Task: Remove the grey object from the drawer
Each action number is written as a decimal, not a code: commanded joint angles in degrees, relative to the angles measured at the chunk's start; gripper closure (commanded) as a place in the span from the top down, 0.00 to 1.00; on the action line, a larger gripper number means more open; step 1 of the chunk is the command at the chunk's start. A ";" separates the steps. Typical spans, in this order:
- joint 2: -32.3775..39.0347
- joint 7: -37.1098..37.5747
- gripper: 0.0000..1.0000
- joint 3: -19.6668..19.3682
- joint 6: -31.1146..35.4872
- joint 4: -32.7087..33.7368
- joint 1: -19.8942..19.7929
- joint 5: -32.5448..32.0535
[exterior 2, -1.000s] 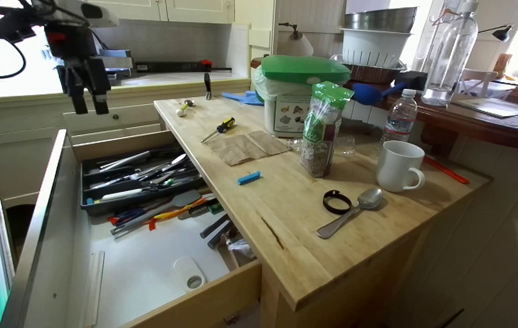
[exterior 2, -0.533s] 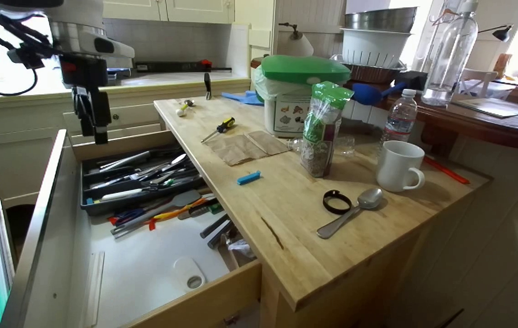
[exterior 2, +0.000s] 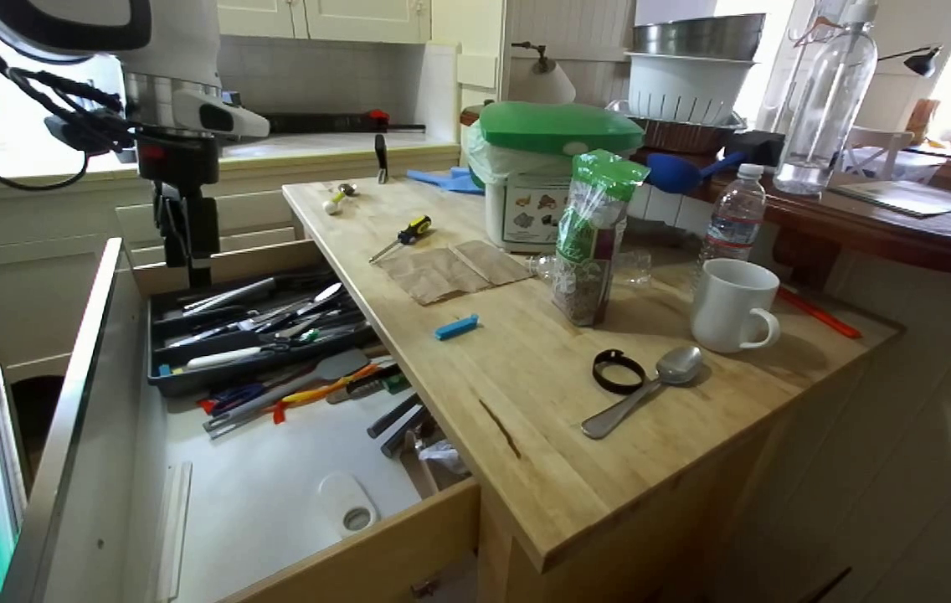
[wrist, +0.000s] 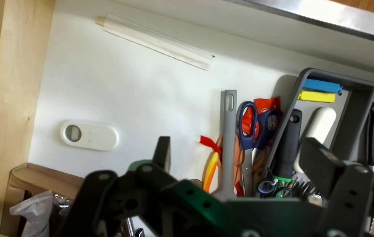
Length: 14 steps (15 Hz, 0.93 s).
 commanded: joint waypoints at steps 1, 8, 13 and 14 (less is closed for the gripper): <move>0.36 0.11 1.00 0.96 1.61 0.07 -0.25 0.13; 12.88 1.71 1.00 1.31 16.48 0.08 0.00 1.65; 24.18 1.93 1.00 2.19 23.52 -0.14 1.17 3.88; 26.09 1.96 1.00 2.31 24.42 -0.18 1.27 4.08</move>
